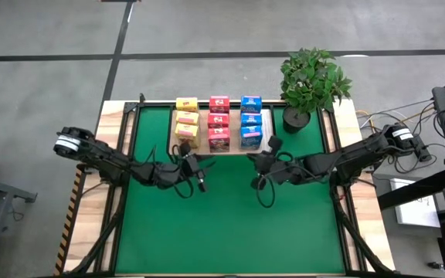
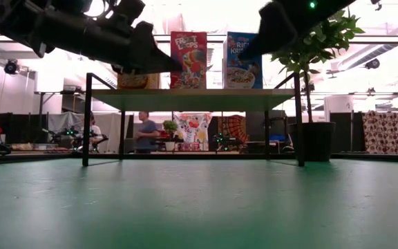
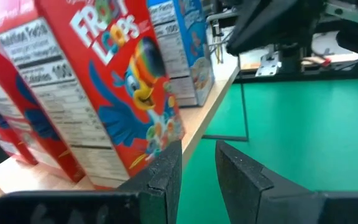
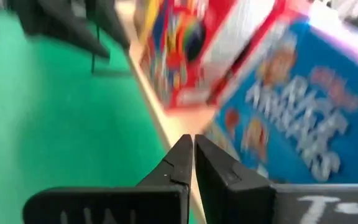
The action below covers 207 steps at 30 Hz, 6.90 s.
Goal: Stack cereal on shelf
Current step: Adjust the blue cereal box on the shelf
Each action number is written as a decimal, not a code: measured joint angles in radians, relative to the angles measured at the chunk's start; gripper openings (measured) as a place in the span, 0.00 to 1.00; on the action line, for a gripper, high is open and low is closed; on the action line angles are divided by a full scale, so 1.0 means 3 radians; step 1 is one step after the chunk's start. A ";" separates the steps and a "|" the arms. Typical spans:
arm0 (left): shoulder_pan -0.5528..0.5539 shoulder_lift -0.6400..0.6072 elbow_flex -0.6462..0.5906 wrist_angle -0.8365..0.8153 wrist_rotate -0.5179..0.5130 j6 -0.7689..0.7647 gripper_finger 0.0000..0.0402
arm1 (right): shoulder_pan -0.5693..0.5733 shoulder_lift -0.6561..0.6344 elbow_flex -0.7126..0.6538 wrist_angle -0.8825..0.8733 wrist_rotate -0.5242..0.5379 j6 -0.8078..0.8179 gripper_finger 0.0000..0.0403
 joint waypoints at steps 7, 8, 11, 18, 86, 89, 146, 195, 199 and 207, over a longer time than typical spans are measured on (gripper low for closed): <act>-0.0145 -0.0023 0.0000 0.0121 0.0006 0.0029 0.20 | -0.0001 0.0001 0.0000 0.0957 -0.0001 -0.0507 0.02; -0.0167 -0.0044 0.0000 0.0121 0.0006 0.0029 0.20 | -0.0001 0.0001 0.0011 0.1066 0.0005 -0.0572 0.02; -0.0240 -0.0125 0.0000 0.0124 0.0005 0.0042 0.20 | -0.0004 0.0004 0.0158 0.1112 0.0013 -0.0621 0.02; -0.0444 -0.0385 0.0000 0.0123 0.0004 0.0256 0.20 | -0.0058 0.0004 0.0719 0.0591 0.0474 -0.0449 0.02; -0.0805 -0.1680 0.0004 -0.0554 -0.0053 0.0965 0.20 | -0.0628 0.0343 0.2430 -0.3447 -0.0545 0.2059 0.02; -0.0805 -0.1680 0.0004 -0.0555 -0.0053 0.0965 0.20 | -0.0603 0.0343 0.2433 -0.3446 -0.0545 0.2117 0.02; -0.0805 -0.1678 0.0004 -0.0538 -0.0050 0.0962 0.20 | -0.0689 0.1938 0.4830 -0.5021 -0.0621 0.1641 0.02; -0.0805 -0.1677 0.0005 -0.0504 -0.0048 0.0902 0.20 | -0.1152 0.1946 0.4520 -0.4556 -0.0717 0.1039 0.02; -0.0805 -0.1677 0.0005 -0.0505 -0.0048 0.0902 0.20 | -0.1152 0.1946 0.4522 -0.4577 -0.0717 0.1040 0.02; -0.0805 -0.1677 0.0005 -0.0506 -0.0048 0.0902 0.20 | -0.1151 0.1944 0.4523 -0.4632 -0.0717 0.1088 0.02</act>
